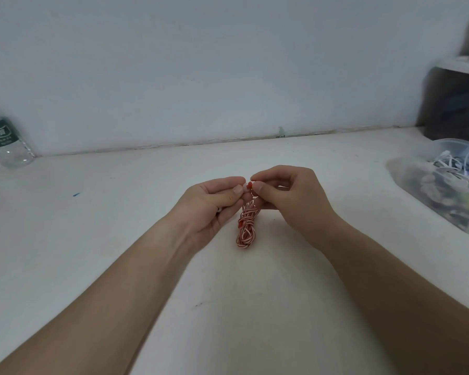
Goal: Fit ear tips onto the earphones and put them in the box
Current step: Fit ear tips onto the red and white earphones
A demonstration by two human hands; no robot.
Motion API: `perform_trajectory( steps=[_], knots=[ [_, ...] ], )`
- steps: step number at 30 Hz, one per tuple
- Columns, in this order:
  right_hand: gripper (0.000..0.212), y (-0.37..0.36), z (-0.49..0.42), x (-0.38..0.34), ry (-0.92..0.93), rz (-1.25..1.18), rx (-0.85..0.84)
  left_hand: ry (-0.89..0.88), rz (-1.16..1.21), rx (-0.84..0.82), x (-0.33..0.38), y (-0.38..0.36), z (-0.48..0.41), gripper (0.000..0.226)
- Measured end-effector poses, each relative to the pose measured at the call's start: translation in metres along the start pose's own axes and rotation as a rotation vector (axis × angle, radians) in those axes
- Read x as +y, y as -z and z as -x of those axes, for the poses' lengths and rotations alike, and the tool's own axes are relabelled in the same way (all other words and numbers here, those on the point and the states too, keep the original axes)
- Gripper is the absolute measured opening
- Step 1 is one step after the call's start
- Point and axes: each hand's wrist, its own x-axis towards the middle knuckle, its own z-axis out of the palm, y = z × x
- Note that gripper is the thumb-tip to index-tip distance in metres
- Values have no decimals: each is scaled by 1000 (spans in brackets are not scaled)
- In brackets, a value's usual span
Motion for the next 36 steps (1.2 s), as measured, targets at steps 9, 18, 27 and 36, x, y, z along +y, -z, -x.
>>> perform_trajectory(
  steps=[9,18,27,36],
  knots=[
    [9,4,0,-2,-4,-89,-79,-4,37,-84,1,4,-3,36],
    [8,5,0,-4,18,-82,-91,44,6,-140,2,6,-2,25],
    [8,3,1,-2,49,-81,-63,46,47,-146,0,3,-2,27],
    [7,-3,2,1,90,-48,7,12,31,-146,-2,3,-2,30]
  ],
)
